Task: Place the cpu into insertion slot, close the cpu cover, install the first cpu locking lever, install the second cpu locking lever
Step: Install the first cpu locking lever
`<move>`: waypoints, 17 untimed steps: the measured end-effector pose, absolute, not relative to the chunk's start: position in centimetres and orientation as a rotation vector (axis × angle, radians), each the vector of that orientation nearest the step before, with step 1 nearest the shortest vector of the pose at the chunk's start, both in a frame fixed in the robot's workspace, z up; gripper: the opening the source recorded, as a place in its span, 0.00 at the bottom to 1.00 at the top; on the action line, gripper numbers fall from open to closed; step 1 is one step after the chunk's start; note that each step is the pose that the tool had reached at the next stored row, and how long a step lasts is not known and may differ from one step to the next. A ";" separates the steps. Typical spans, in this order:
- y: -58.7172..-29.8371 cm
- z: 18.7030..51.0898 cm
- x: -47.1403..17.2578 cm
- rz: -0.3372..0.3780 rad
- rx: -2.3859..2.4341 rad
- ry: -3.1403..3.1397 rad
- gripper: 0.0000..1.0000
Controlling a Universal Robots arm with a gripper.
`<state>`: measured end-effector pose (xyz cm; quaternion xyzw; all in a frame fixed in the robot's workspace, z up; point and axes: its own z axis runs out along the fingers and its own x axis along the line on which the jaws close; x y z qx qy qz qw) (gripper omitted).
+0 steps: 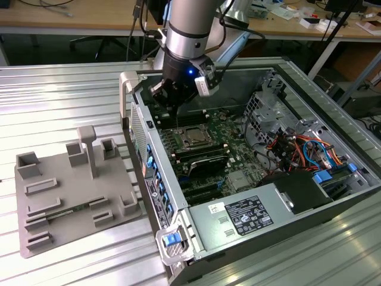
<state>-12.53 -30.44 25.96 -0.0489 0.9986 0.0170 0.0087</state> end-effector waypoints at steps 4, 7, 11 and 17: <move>-29.5 25.8 -12.5 0.053 -0.153 3.120 0.11; -29.5 25.8 -11.6 0.054 -0.158 3.123 0.11; -29.5 25.8 -10.7 0.054 -0.160 3.128 0.11; -29.5 25.7 -9.9 0.055 -0.161 3.133 0.11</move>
